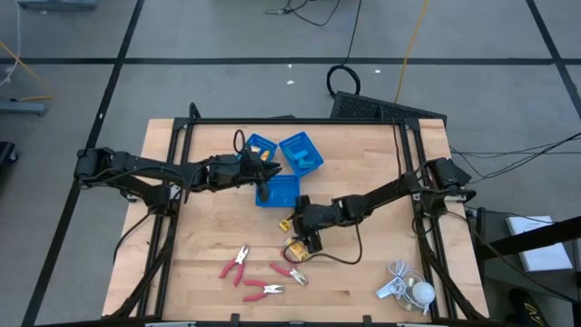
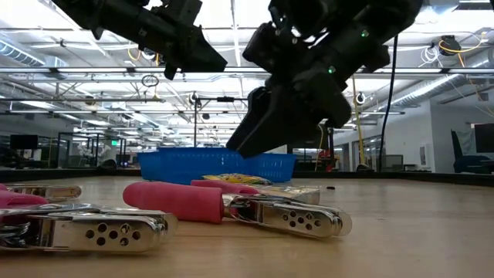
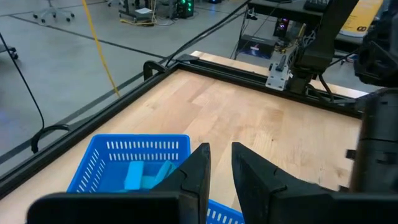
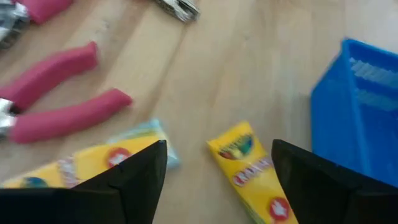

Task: Pick & Place School Supplies
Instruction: Put the yellow crayon box into the top left blue bin

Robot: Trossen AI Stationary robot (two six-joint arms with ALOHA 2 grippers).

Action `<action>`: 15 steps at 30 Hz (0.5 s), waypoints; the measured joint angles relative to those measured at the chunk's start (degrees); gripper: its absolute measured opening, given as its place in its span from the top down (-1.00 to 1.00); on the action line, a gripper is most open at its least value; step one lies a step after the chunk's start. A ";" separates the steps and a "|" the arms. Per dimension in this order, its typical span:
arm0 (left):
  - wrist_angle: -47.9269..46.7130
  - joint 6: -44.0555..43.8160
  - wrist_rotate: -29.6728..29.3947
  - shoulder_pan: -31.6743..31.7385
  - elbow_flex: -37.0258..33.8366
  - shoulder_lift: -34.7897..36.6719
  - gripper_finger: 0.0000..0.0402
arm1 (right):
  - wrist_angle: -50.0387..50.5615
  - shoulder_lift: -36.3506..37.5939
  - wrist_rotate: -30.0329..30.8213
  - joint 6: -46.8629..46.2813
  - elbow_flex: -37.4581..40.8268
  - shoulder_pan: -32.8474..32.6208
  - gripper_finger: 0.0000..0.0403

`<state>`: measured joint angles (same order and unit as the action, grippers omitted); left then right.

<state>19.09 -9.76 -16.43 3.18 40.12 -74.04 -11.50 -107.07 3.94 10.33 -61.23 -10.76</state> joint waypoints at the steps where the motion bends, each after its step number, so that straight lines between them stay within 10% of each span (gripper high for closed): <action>1: 0.00 0.00 0.00 0.00 0.00 0.00 0.67 | 0.37 0.00 -0.29 0.15 0.00 0.35 -0.40; 15: -0.11 -0.07 0.04 0.00 0.00 0.00 0.67 | 0.10 -6.07 -0.73 5.39 -0.11 1.72 -0.34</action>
<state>18.98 -9.82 -16.38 3.18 40.12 -74.04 -11.40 -113.14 3.21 15.72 -61.34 -9.03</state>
